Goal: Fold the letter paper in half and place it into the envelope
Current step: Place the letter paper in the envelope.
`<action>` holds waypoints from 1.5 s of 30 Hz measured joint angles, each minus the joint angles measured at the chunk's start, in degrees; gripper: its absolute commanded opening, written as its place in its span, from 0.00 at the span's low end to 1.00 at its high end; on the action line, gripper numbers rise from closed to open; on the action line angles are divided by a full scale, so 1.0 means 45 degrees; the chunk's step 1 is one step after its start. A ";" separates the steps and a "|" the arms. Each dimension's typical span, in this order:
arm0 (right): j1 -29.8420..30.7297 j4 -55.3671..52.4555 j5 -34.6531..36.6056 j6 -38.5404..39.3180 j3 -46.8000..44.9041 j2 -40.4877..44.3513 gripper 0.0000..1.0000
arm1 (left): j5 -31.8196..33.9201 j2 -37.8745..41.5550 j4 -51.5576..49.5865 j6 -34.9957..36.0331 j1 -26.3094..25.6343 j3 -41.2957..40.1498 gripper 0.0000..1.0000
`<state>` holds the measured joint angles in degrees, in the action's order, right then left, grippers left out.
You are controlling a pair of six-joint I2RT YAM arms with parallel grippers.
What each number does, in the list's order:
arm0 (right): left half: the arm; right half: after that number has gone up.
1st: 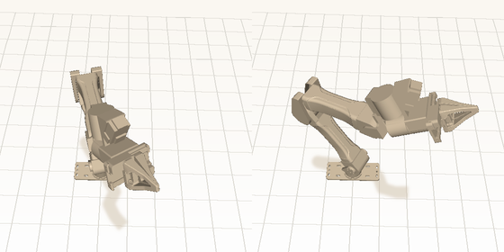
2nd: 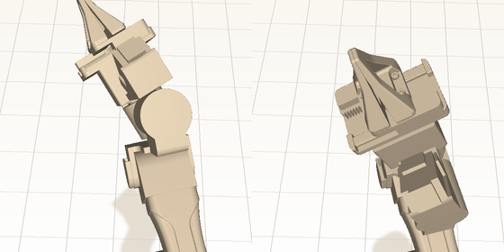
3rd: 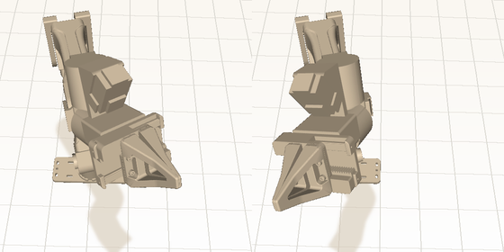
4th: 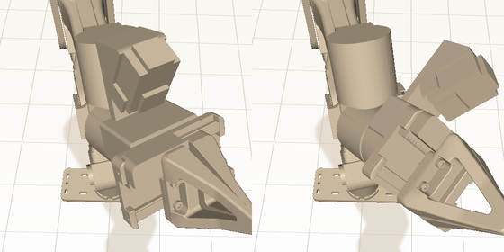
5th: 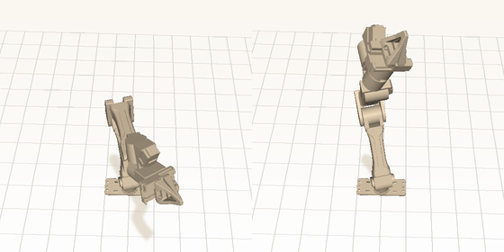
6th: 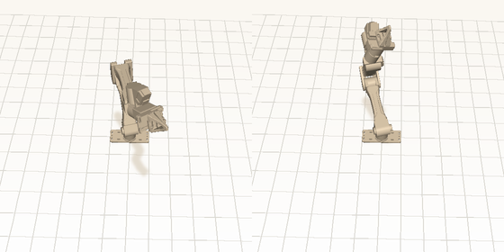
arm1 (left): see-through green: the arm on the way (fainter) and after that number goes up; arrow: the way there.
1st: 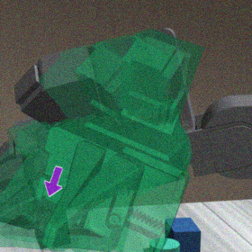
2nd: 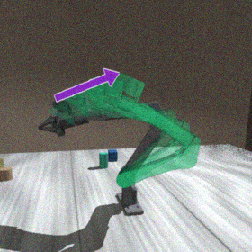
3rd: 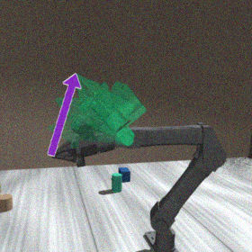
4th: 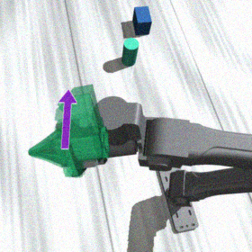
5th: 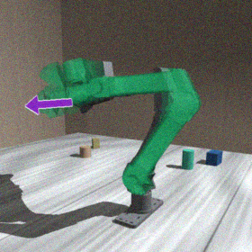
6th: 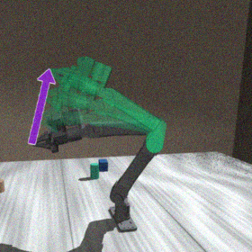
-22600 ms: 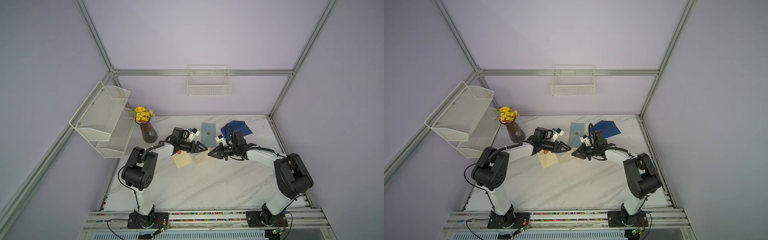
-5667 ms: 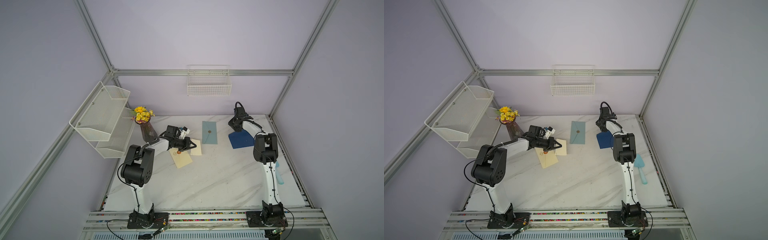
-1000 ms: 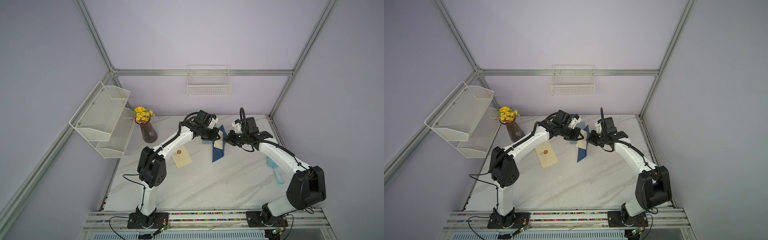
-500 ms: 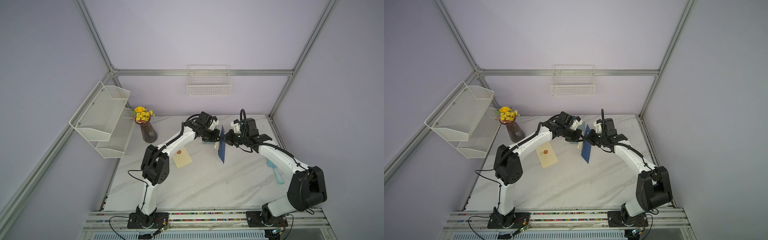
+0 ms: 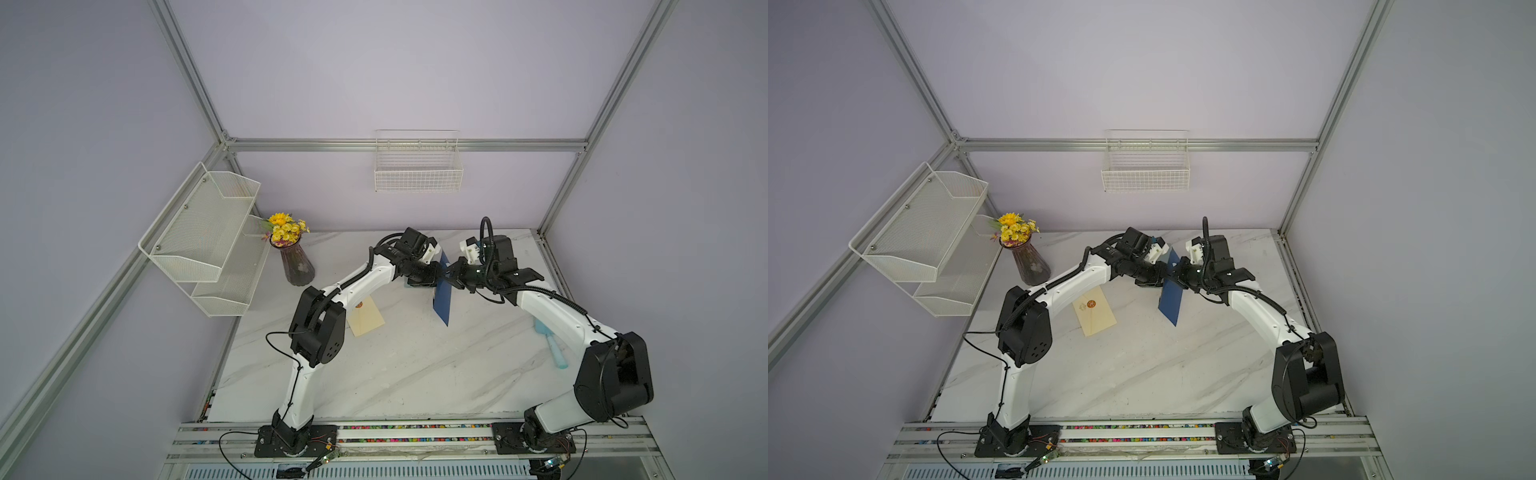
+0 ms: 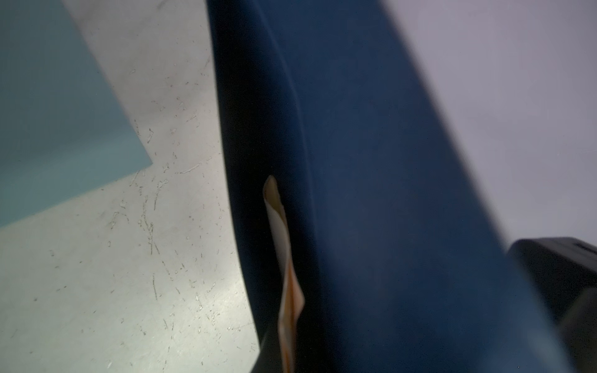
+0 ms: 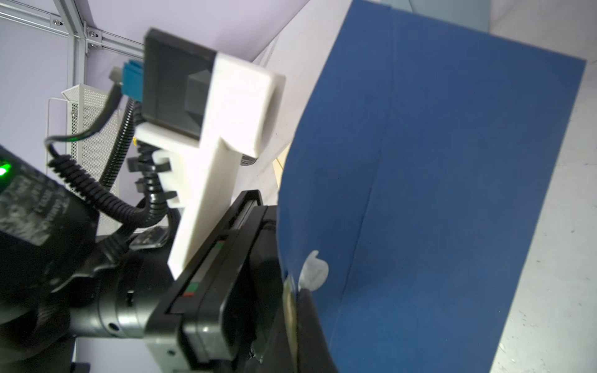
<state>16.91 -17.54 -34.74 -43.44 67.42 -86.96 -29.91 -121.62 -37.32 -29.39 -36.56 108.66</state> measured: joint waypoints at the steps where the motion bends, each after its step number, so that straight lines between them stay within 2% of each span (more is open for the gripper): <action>1: 0.0005 -0.0010 -0.0039 0.0010 0.0005 0.0000 0.00 | 0.0000 -0.0015 -0.0010 0.0000 -0.0005 0.0000 0.11; 5: -0.0049 -0.0078 -0.0117 0.0151 0.0034 0.0019 0.00 | 0.0238 -0.0019 -0.0165 -0.0005 0.0078 0.0000 0.39; 8: -0.0078 -0.0146 -0.0131 0.0277 0.0063 0.0029 0.00 | 0.0461 -0.0019 -0.0369 0.0029 0.0233 0.0000 0.55; 14: -0.0121 -0.0277 -0.0170 0.0486 0.0010 0.0078 0.00 | 0.0782 0.0447 -0.0384 0.0403 0.0364 -0.0495 0.77; 16: -0.0131 -0.0301 -0.0228 0.0500 -0.0024 0.0112 0.00 | 0.0845 0.0850 -0.0359 0.0466 0.0408 -0.0845 0.80; 24: -0.0189 -0.0253 -0.0437 0.0539 -0.0058 0.0112 0.00 | 0.0967 0.2453 0.0155 0.0665 0.0665 -0.2166 0.79; 27: -0.0223 -0.0189 -0.0427 0.0539 -0.0136 0.0112 0.00 | 0.0908 0.2851 0.0408 0.0758 0.0733 -0.2501 0.76; 33: -0.0180 0.0121 -0.0597 0.0442 -0.0427 -0.0073 0.00 | -0.0136 0.3546 0.1520 0.0816 0.0753 -0.3138 0.70; 40: -0.0170 -0.0019 -0.1069 0.0457 -0.0544 -0.0831 0.00 | -0.0379 0.4104 0.2191 0.0835 0.1477 -0.4818 0.63; 45: -0.0170 -0.1020 -0.0709 0.0772 -0.0767 -0.1015 0.00 | -0.0418 0.4099 0.2283 0.1054 0.1685 -0.5727 0.48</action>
<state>16.14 -22.13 -37.93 -39.97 63.96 -91.53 -31.79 -103.18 -27.05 -24.64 -28.97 82.89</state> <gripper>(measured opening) 0.047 0.542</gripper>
